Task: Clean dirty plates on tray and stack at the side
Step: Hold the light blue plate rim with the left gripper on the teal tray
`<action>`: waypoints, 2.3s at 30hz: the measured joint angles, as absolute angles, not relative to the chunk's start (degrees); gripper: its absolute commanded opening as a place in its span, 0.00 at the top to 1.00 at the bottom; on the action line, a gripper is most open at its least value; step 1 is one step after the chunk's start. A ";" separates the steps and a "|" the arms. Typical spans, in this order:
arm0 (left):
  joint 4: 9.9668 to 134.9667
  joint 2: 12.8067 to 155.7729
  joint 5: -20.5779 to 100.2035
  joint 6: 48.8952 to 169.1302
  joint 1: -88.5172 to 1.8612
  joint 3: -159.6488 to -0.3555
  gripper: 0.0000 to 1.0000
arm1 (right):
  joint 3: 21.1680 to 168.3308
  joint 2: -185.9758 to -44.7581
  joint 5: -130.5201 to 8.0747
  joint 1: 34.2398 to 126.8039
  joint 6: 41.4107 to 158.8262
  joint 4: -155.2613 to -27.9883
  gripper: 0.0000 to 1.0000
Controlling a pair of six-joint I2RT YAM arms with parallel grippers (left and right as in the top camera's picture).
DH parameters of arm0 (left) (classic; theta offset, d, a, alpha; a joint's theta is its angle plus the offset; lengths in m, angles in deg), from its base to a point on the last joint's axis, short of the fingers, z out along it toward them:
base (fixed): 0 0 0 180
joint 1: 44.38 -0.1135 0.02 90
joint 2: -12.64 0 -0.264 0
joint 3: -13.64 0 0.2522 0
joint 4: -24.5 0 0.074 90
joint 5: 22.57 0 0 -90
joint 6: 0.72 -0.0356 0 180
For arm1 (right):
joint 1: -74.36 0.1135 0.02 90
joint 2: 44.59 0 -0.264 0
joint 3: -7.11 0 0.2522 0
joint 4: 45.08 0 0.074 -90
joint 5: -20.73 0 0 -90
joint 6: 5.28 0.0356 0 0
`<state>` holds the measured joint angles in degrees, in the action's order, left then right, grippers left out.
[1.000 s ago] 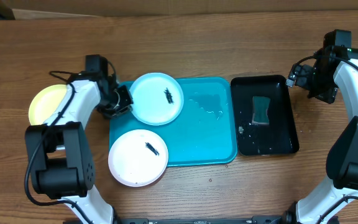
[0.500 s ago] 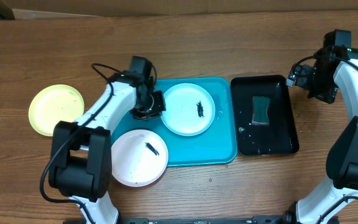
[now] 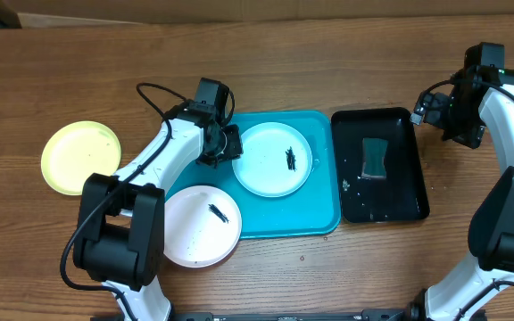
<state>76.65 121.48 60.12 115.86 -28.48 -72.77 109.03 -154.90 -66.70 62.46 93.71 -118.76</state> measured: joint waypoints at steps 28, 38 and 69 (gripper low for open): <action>77.20 121.48 66.06 114.40 -24.45 -70.60 0.87 | 109.03 -154.90 -66.70 62.44 93.69 -118.78 0.00; 71.69 121.48 66.26 112.72 -24.10 -70.10 0.80 | 109.03 -154.90 -66.68 62.46 93.71 -118.78 0.00; 77.26 121.39 65.98 112.94 -24.10 -70.10 0.96 | 109.03 -154.90 -66.70 62.44 93.71 -118.78 0.00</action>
